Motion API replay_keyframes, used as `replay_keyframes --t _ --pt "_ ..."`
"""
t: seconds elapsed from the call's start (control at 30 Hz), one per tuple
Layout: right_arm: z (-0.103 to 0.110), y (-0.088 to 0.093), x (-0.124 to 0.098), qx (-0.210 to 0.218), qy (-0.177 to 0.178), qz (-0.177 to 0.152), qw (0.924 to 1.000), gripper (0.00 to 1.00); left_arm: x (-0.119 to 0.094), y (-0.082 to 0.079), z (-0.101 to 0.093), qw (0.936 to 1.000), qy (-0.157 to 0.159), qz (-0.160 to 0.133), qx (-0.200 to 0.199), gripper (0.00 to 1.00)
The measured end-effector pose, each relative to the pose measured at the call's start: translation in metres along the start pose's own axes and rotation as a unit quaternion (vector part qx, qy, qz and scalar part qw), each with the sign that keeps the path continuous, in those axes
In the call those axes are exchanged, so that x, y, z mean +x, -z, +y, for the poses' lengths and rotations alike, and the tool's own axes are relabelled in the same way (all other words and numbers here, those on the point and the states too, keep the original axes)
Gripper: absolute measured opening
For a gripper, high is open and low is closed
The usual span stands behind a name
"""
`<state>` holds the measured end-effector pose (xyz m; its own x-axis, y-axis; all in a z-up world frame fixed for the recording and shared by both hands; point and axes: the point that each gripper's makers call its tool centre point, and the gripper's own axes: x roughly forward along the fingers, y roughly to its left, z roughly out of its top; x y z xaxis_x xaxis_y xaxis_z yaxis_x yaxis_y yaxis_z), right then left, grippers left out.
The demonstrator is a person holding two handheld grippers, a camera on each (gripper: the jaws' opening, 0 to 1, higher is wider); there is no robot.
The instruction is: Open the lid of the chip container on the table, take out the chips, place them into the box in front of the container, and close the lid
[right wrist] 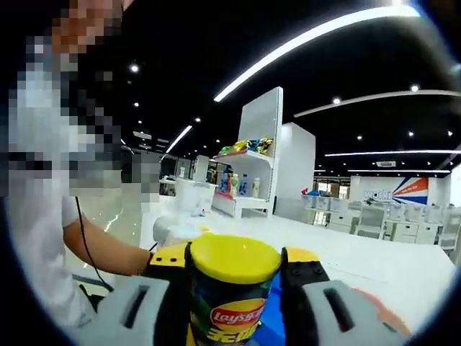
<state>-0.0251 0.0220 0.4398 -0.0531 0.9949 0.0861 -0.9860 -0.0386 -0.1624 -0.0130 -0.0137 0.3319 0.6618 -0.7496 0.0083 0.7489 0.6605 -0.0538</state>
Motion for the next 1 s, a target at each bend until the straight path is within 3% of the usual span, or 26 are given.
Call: replay_keyframes --t 0.53,1.0 --pt "0.0021 0.0002 -0.0031 0.012 -0.010 0.001 0.9999 0.43 0.0013 0.0026 -0.0006 0.9998 -0.001 0.013 0.014 0.48" --pt "0.0019 0.0006 -0.0060 0.072 -0.015 0.016 0.9971 0.37 0.0014 0.0037 0.0001 0.9994 -0.005 0.023 0.026 0.47"
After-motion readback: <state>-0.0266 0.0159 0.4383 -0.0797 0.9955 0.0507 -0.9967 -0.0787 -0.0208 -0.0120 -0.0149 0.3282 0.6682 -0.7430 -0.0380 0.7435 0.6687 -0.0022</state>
